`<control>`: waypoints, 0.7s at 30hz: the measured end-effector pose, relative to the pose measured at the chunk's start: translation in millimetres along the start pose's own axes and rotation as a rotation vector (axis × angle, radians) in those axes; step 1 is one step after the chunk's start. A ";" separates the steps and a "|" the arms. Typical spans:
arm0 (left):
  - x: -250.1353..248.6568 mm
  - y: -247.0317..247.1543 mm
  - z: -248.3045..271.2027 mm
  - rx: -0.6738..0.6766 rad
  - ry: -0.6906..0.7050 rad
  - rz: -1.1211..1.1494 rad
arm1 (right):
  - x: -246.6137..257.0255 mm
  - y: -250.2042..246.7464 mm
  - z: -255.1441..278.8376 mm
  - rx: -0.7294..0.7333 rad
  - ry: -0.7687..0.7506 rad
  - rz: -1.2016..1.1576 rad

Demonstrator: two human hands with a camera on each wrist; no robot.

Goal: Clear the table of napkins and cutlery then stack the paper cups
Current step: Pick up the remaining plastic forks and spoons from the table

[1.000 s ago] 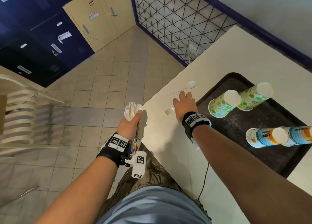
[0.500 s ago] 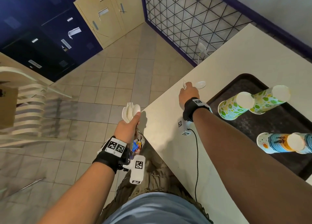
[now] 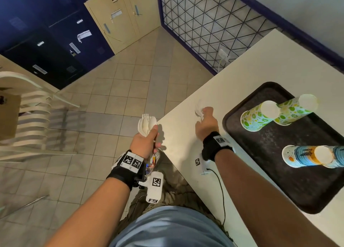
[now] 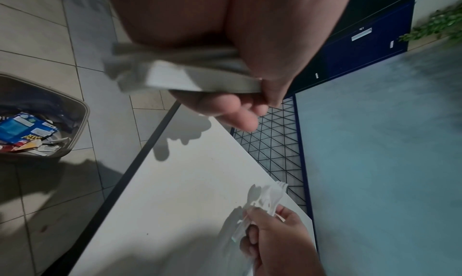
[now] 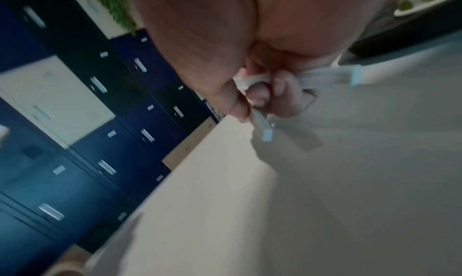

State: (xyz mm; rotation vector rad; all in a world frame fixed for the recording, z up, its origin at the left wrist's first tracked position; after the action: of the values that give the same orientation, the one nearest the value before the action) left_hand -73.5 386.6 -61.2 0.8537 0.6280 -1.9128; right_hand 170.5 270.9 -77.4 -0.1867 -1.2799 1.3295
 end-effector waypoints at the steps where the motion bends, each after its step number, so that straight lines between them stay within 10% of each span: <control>1: -3.2 2.6 0.7 0.008 0.023 -0.024 | 5.3 -2.1 12.7 -0.049 -0.058 -0.057; 11: -19.9 44.4 11.6 0.146 -0.007 0.220 | 62.3 -12.0 106.5 -0.065 -0.458 -0.233; 18: -22.6 56.2 16.7 0.173 0.020 0.253 | 55.8 -30.1 117.2 -0.188 -0.469 -0.211; 21: -22.4 55.9 20.8 0.183 0.043 0.230 | 43.9 -15.3 101.4 0.019 -0.249 -0.201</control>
State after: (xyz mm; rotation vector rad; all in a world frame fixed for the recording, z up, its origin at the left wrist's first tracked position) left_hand -22.5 358.8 -35.2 1.0389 0.3649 -1.7639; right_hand 91.4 245.6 -3.0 0.1228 -1.4526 1.2182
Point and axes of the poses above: each hand's wrist, its own z-axis away from the middle knuckle, its own y-axis out of the palm, x = y × z, the point moved 8 cm from there along -z, towards the middle knuckle, and after that the axes turned 10 degrees about z, right-handed, at the moved point
